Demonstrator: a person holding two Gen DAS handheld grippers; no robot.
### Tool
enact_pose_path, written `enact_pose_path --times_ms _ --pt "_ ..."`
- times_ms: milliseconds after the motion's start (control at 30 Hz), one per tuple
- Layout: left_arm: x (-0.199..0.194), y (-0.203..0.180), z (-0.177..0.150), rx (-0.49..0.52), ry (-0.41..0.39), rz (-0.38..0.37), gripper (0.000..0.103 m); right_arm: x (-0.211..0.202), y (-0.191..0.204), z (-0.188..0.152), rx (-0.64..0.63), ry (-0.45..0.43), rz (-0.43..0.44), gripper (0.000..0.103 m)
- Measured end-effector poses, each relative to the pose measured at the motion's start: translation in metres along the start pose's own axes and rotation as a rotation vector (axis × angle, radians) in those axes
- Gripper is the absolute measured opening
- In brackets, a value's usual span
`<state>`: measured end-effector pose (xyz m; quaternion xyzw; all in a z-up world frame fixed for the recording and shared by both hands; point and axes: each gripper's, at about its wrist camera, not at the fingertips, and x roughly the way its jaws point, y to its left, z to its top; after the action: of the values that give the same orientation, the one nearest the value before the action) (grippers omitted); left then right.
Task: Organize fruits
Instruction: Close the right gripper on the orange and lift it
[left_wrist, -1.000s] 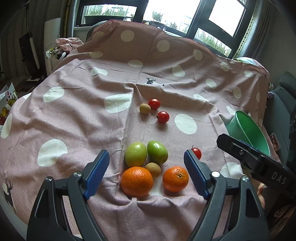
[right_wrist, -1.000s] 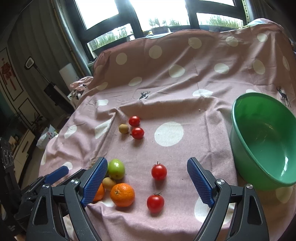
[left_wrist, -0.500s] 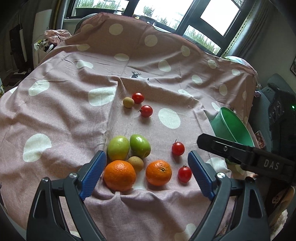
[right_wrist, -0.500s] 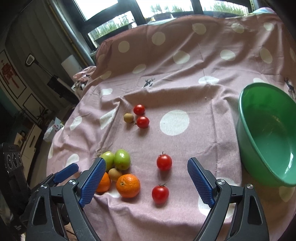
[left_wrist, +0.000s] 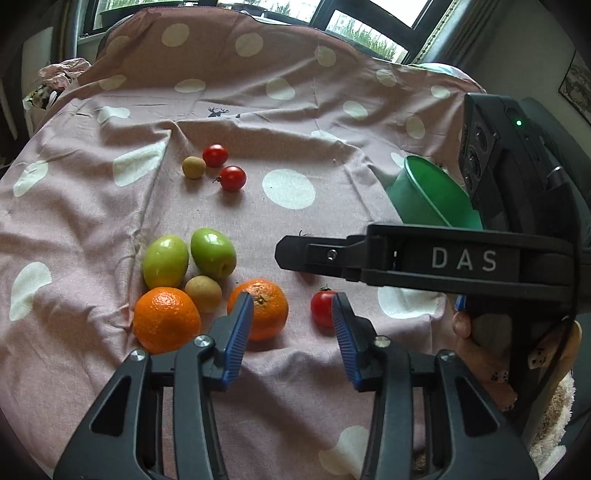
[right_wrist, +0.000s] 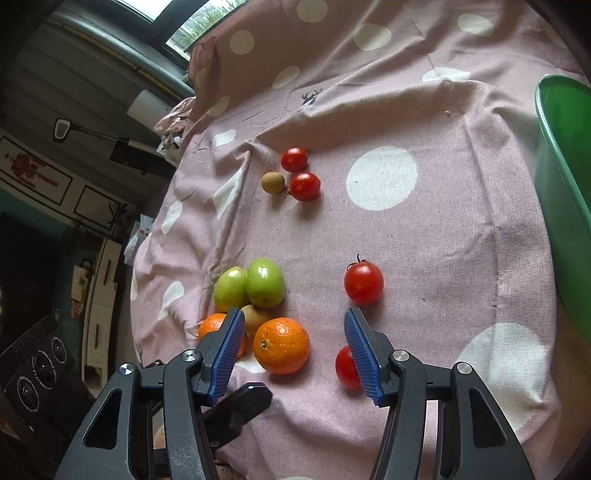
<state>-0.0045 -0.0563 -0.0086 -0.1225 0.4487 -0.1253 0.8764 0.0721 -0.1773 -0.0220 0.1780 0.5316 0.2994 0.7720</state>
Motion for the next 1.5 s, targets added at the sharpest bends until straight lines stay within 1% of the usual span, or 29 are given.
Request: enact_pose_path --times_ms 33,67,200,267,367,467,567,700,833,900,1033,1133,1367,1500 --pt "0.002 0.000 0.000 -0.003 0.004 0.006 0.043 0.002 0.001 0.000 -0.001 0.006 0.013 0.051" --pt "0.004 0.001 -0.001 -0.009 0.011 0.008 0.043 0.005 0.002 0.000 0.001 0.017 0.022 0.051" --pt "0.009 0.006 -0.001 -0.026 0.031 0.029 0.043 0.018 0.004 -0.002 -0.005 0.055 0.018 0.050" --pt "0.013 0.007 -0.001 -0.034 0.039 0.026 0.043 0.023 0.004 -0.003 -0.007 0.070 0.024 0.042" --pt "0.014 0.009 -0.001 -0.034 0.032 0.036 0.043 0.027 0.001 -0.003 0.002 0.083 0.032 0.042" --pt "0.015 0.010 0.000 -0.038 0.032 0.047 0.043 0.032 -0.002 -0.003 0.015 0.098 0.009 0.042" --pt "0.017 0.010 0.000 -0.034 0.032 0.071 0.044 0.036 -0.004 -0.004 0.023 0.116 0.033 0.042" --pt "0.019 0.013 0.000 -0.042 0.035 0.090 0.044 0.040 0.002 -0.004 0.006 0.125 0.039 0.042" --pt "0.020 0.015 0.000 -0.035 0.029 0.081 0.044 0.045 0.004 -0.004 0.010 0.133 0.055 0.042" --pt "0.020 0.013 0.000 -0.034 0.023 0.085 0.044 0.048 0.005 -0.005 0.001 0.144 0.043 0.042" --pt "0.018 0.010 0.000 -0.035 0.017 0.067 0.045 0.044 0.005 -0.007 0.008 0.134 0.035 0.042" --pt "0.011 0.000 0.003 -0.009 -0.017 0.072 0.044 0.035 0.005 -0.007 0.003 0.115 0.033 0.042" --pt "-0.012 -0.029 0.011 0.056 -0.129 0.056 0.044 -0.006 0.010 -0.002 -0.032 0.001 0.035 0.042" --pt "-0.019 -0.043 0.015 0.079 -0.163 0.039 0.044 -0.026 0.011 -0.002 -0.046 -0.057 0.024 0.042"
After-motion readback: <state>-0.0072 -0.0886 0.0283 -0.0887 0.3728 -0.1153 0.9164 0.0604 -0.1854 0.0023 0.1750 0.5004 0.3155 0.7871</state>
